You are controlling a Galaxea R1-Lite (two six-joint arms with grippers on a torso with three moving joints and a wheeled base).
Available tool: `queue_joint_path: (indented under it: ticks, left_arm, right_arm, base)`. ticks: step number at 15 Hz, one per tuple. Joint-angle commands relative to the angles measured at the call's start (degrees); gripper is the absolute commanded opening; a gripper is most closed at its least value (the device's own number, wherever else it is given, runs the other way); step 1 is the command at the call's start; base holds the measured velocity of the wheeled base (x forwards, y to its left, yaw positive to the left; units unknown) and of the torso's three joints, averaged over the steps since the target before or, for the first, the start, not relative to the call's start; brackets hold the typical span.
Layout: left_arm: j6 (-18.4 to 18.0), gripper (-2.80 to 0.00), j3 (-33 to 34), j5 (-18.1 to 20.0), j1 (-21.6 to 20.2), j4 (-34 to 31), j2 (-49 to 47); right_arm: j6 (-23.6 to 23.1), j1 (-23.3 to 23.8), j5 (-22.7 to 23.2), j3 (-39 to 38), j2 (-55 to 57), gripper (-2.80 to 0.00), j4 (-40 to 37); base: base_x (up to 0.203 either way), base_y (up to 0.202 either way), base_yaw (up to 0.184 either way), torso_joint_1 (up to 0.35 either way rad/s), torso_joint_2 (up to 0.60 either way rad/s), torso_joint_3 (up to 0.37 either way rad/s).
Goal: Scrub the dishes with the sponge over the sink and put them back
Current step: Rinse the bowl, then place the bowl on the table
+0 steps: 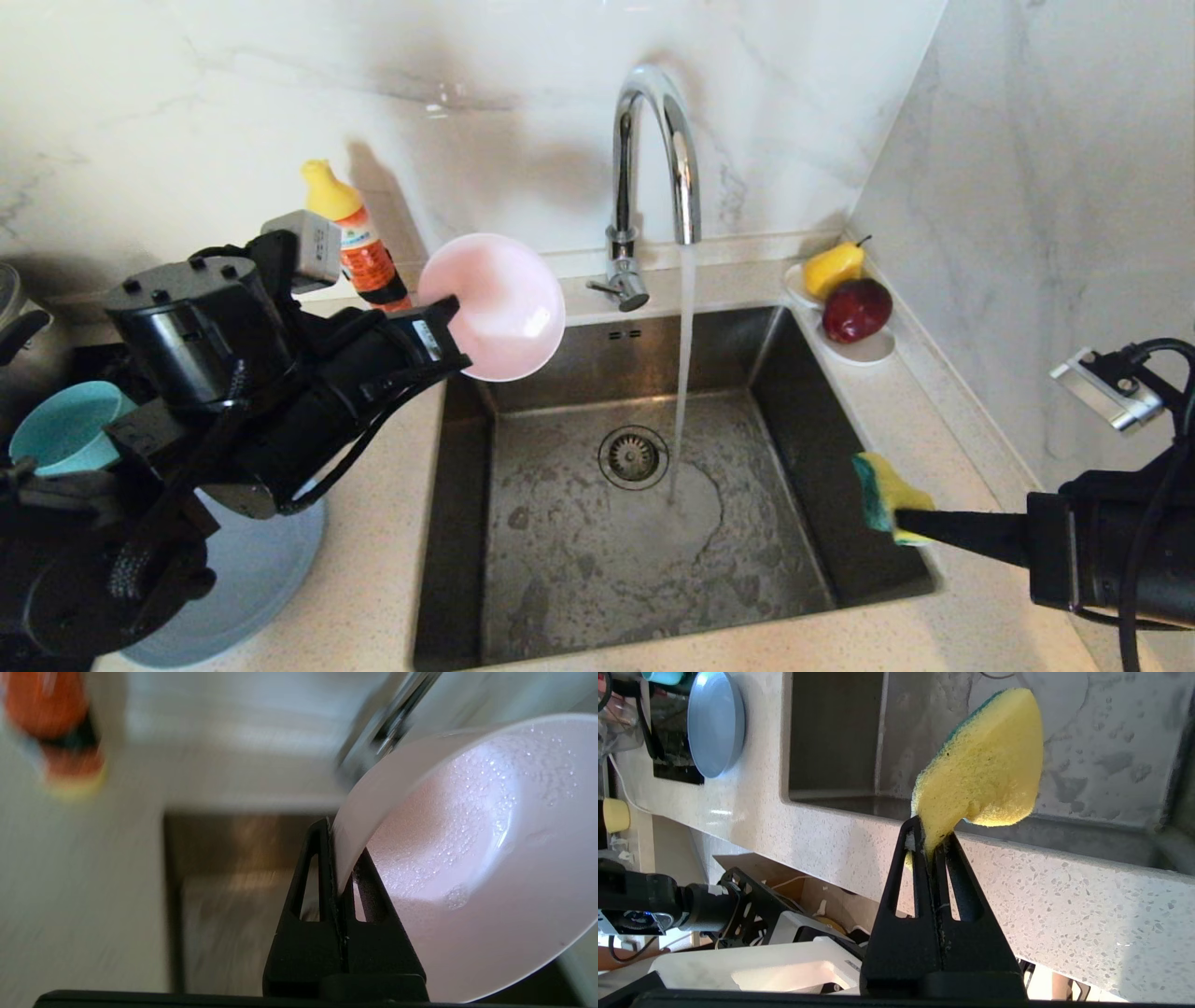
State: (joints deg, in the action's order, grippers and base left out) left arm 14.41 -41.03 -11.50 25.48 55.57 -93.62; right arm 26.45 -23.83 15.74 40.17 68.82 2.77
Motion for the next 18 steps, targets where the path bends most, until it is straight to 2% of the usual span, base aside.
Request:
queue_joint_path:
  ticks: [1, 3, 6, 8, 11, 13, 16, 18]
  left_arm:
    - [5.61, -2.80, -5.06, 0.05, -2.33, -24.59, 5.37]
    - [12.09, -2.80, -14.99, 0.17, -4.30, -46.61, 8.99]
    - [18.12, -2.80, -30.42, 0.31, -9.66, -76.33, 13.18]
    - [20.78, -2.80, -36.11, 0.33, -17.06, -87.78, 14.39]
    - [25.41, -2.80, -38.57, 0.32, -28.74, -95.00, 14.71]
    - [27.45, -2.80, -38.23, 0.65, -36.57, -96.85, 14.42]
    - [28.06, -2.80, -35.51, 5.91, -48.74, -97.00, 13.00]
    - [28.02, -2.80, -32.96, 9.00, -55.37, -96.75, 7.27]
  right_arm:
    - [-0.10, 1.09, 0.20, 0.25, -1.18, -2.80, 0.04]
    - [-0.17, 1.86, 0.42, -0.10, -1.32, -2.80, -0.04]
    - [-0.17, 2.74, 0.54, -1.21, -1.43, -2.80, -0.05]
    - [-0.17, 2.74, 0.52, -2.17, -1.14, -2.80, 0.01]
    - [-0.29, 2.74, 0.52, -3.39, -0.79, -2.80, 0.13]
    - [-0.34, 2.74, 0.52, -3.79, -0.35, -2.80, 0.13]
    - [-0.43, 2.74, 0.60, -3.87, 0.95, -2.80, 0.96]
    - [-0.43, 2.74, 0.61, -3.87, 2.18, -2.80, 1.93]
  base:
    - [0.000, 0.000, 0.000, 0.000, 0.00, 0.000]
    - [0.000, 0.000, 0.000, 0.000, 0.00, 0.000]
    - [0.000, 0.000, 0.000, 0.000, 0.00, 0.000]
    - [0.000, 0.000, 0.000, 0.000, 0.00, 0.000]
    - [0.000, 0.000, 0.000, 0.000, 0.00, 0.000]
    - [0.000, 0.000, 0.000, 0.000, 0.00, 0.000]
    - [0.000, 0.000, 0.000, 0.000, 0.00, 0.000]
    - [0.000, 0.000, 0.000, 0.000, 0.00, 0.000]
